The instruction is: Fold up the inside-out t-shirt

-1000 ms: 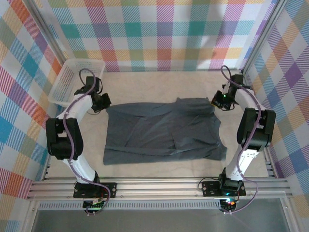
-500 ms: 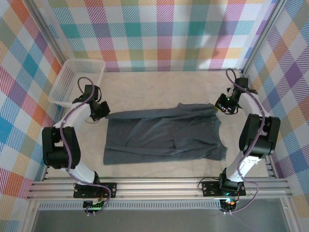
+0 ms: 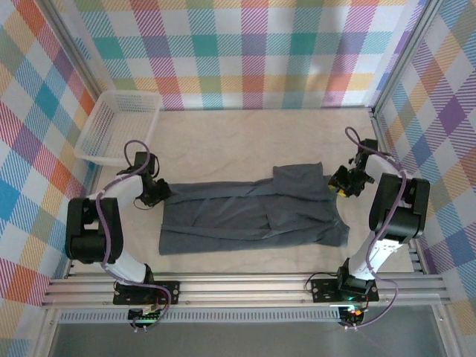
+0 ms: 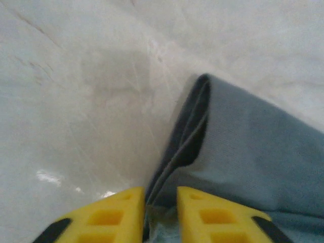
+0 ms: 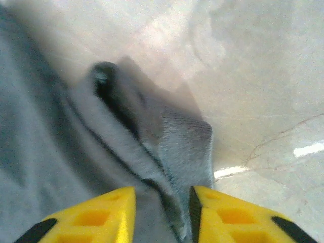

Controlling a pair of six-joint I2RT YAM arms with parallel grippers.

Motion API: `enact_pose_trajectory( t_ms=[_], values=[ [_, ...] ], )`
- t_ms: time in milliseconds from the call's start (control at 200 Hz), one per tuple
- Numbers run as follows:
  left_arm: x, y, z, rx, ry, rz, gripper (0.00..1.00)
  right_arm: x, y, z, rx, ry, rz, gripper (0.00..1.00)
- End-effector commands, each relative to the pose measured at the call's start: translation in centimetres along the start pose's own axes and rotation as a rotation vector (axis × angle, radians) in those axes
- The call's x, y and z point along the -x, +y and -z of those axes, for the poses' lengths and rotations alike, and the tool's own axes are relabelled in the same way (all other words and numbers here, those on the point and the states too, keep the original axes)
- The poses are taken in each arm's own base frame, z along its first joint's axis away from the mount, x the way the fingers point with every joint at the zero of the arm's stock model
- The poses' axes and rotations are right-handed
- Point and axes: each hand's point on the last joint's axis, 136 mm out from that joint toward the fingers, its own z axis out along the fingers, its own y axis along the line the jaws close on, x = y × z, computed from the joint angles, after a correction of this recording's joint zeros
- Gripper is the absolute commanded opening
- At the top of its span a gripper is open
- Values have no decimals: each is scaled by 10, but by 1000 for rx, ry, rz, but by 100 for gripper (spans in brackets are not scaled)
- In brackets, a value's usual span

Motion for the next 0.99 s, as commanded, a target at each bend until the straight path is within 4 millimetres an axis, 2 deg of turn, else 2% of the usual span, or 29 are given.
enact_pose_trajectory(
  t_ms=[0, 70, 130, 225, 315, 415, 505, 590, 630, 700, 730, 805, 865, 925, 990],
  values=[
    [24, -11, 38, -69, -131, -4, 35, 16, 22, 47, 41, -106, 49, 41],
    [26, -23, 59, -144, -171, -21, 44, 24, 36, 55, 67, -140, 88, 42],
    [27, -36, 77, -213, -206, -33, 49, 31, 48, 52, 66, -146, 124, 43],
    [22, -62, 100, -325, -230, -82, 53, 45, 64, 36, 60, -138, 153, 44],
    [12, -83, 115, -383, -237, -146, 56, 59, 68, 13, 38, -115, 142, 46],
    [2, -94, 120, -393, -231, -192, 59, 66, 78, -12, 45, -73, 149, 49],
    [-5, -96, 115, -379, -221, -201, 59, 65, 89, -31, 58, -30, 170, 50],
    [-8, -96, 109, -370, -213, -195, 59, 64, 93, -38, 64, 0, 166, 41],
    [-9, -97, 107, -367, -207, -197, 59, 64, 95, -36, 71, -4, 170, 32],
    [-9, -97, 106, -361, -208, -198, 59, 64, 100, -23, 89, -31, 191, 7],
    [-9, -97, 105, -357, -208, -199, 59, 64, 102, -15, 96, -46, 202, 0],
    [-7, -96, 103, -341, -206, -204, 59, 56, 109, 13, 126, -91, 234, 0],
    [-7, -96, 102, -336, -200, -209, 59, 40, 108, 35, 156, -131, 236, 0],
    [-7, -96, 100, -331, -193, -214, 59, 12, 103, 51, 207, -169, 233, 0],
    [-6, -98, 99, -329, -195, -221, 59, -26, 78, 56, 202, -202, 196, 0]
  ],
)
